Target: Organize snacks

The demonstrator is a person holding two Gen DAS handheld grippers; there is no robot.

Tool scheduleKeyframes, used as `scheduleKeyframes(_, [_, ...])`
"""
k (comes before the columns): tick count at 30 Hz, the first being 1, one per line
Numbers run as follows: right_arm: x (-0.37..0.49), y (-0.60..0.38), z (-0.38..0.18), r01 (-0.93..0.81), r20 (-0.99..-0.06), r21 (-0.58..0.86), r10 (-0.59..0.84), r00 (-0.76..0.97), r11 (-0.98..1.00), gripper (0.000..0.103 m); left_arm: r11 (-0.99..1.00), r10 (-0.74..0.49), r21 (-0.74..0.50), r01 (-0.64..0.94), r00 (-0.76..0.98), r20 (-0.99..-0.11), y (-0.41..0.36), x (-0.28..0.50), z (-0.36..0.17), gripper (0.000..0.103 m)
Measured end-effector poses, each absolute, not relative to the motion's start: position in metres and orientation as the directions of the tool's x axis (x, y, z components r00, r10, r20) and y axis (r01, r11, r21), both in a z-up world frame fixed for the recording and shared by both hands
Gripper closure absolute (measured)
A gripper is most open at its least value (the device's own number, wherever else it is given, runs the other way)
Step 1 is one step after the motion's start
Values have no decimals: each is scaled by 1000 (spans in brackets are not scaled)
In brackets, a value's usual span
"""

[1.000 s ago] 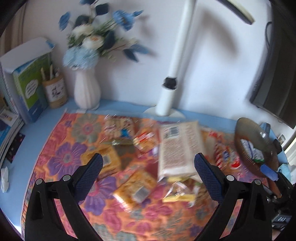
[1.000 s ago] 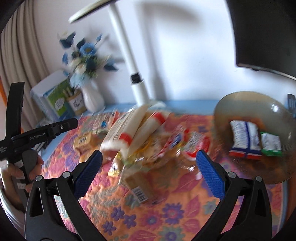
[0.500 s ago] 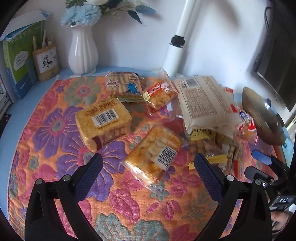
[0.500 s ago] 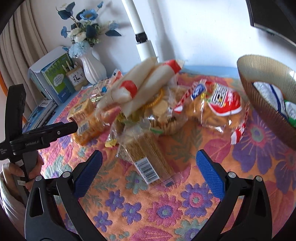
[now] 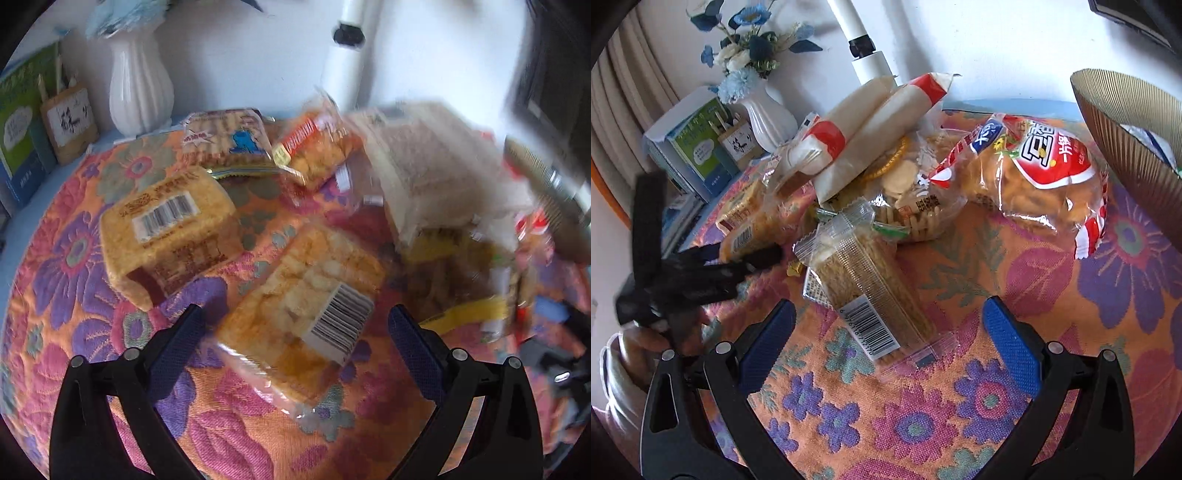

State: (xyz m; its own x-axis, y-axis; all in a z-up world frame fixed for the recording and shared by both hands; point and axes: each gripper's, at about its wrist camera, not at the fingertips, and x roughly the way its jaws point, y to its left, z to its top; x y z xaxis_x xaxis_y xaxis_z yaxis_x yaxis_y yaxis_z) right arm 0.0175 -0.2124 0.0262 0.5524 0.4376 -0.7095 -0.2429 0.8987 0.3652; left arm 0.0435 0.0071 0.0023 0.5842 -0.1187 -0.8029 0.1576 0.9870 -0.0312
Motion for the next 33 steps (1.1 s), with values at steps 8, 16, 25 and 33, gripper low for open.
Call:
scheduleKeyframes(8, [15, -212, 26, -242, -715, 353, 427, 553, 904, 3, 988, -82, 10, 154, 584, -808, -2, 45, 0, 5])
scheduleKeyframes(16, [16, -211, 25, -243, -719, 345, 422, 552, 906, 3, 988, -84, 8, 153, 584, -807, -1, 44, 0, 5])
scheduleKeyframes(25, [16, -211, 25, -244, -719, 347, 423, 551, 906, 3, 988, -84, 7, 153, 584, -807, -1, 45, 0, 5])
scheduleKeyframes(33, [17, -210, 25, -244, -719, 346, 424, 550, 906, 3, 988, -85, 7, 153, 584, -807, -1, 45, 0, 5])
